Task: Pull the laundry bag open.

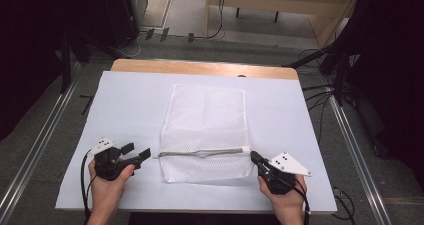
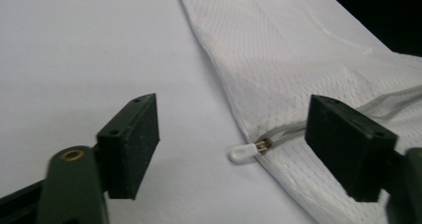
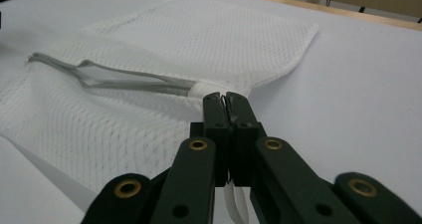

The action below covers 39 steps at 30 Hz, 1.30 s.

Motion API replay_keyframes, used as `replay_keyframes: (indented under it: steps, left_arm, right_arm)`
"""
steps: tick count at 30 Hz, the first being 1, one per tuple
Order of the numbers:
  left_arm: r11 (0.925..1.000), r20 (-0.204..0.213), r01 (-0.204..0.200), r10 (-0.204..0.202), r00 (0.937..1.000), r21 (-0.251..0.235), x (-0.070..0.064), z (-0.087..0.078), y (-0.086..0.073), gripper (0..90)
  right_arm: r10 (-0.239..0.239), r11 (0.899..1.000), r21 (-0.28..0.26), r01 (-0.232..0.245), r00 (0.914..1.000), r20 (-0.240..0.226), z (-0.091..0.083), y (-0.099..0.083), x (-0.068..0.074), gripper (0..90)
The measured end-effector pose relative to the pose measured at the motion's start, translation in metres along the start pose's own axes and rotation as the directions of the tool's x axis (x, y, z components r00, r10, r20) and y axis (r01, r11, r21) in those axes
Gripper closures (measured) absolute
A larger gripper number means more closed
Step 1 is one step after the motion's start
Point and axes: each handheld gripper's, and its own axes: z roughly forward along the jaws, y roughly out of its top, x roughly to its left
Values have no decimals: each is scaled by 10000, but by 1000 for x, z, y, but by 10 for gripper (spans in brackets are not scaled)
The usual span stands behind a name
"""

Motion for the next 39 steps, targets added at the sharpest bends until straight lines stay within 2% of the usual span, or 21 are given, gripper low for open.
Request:
replay_keyframes:
  steps: [1, 2, 3, 5, 7, 10, 13, 16, 18, 20, 22, 24, 29, 34, 39]
  left_arm:
    - [9999, -15, 48, -49, 10000, -124, 1, -2, 0, 159]
    - [9998, -23, -78, 78, 10000, -183, 3, -3, 0, 128]
    - [9997, -94, -163, 161, 9998, -198, 3, -4, -1, 126]
    - [9996, -209, -245, 242, 9995, -162, 5, -5, -1, 126]
    - [9997, -144, -209, 207, 9997, -140, 6, -6, -1, 126]
    - [9989, -185, -455, 453, 9988, -108, 10, -7, -2, 112]
    - [9949, -617, -1010, 1010, 9930, 34, 9, -7, -2, 100]
    - [9880, -756, -1539, 1543, 9851, 117, 8, -8, -1, 75]
    - [9846, -627, -1750, 1746, 9826, -9, 8, -10, 0, 30]
    - [9817, -521, -1898, 1887, 9806, -171, 8, -12, 1, 0]
    - [9788, -652, -2020, 1994, 9777, -350, 9, -15, 1, 0]
    - [9774, -724, -2061, 2024, 9766, -471, 12, -19, 2, 0]
    - [9806, -1028, -1898, 1841, 9775, -493, 22, -25, 3, 0]
    - [9809, -1176, -1872, 1800, 9766, -536, 28, -30, 4, 0]
    - [9819, -1286, -1825, 1749, 9762, -500, 33, -30, 4, 0]
  right_arm:
    - [79, 9999, -123, -79, 10000, 2, 0, 0, -1, 823]
    - [180, 9996, -205, -178, 9998, 85, 0, 0, -3, 733]
    - [300, 9991, -298, -296, 9994, 150, 1, 0, -4, 650]
    - [416, 9986, -326, -408, 9989, 235, 1, 0, -8, 539]
    - [459, 9981, -422, -444, 9983, 347, -1, 1, -13, 461]
    - [618, 9964, -606, -595, 9974, 368, -5, 1, -20, 364]
    - [605, 9963, -632, -578, 9973, 417, -10, -1, -28, 308]
    - [834, 9944, -676, -812, 9961, 300, -16, -3, -40, 291]
    - [1118, 9918, -640, -1108, 9937, 117, -21, -6, -49, 282]
    - [1174, 9918, -557, -1149, 9921, 445, -24, -9, -57, 283]
    - [1269, 9908, -557, -1231, 9894, 705, -29, -14, -64, 283]
    - [1409, 9892, -513, -1371, 9868, 796, -33, -18, -70, 279]
    - [1565, 9877, -227, -1550, 9825, 1007, -40, -27, -85, 218]
    - [1588, 9864, 213, -1627, 9792, 1260, -40, -34, -95, 169]
    - [1636, 9852, 264, -1692, 9756, 1464, -41, -36, -99, 144]
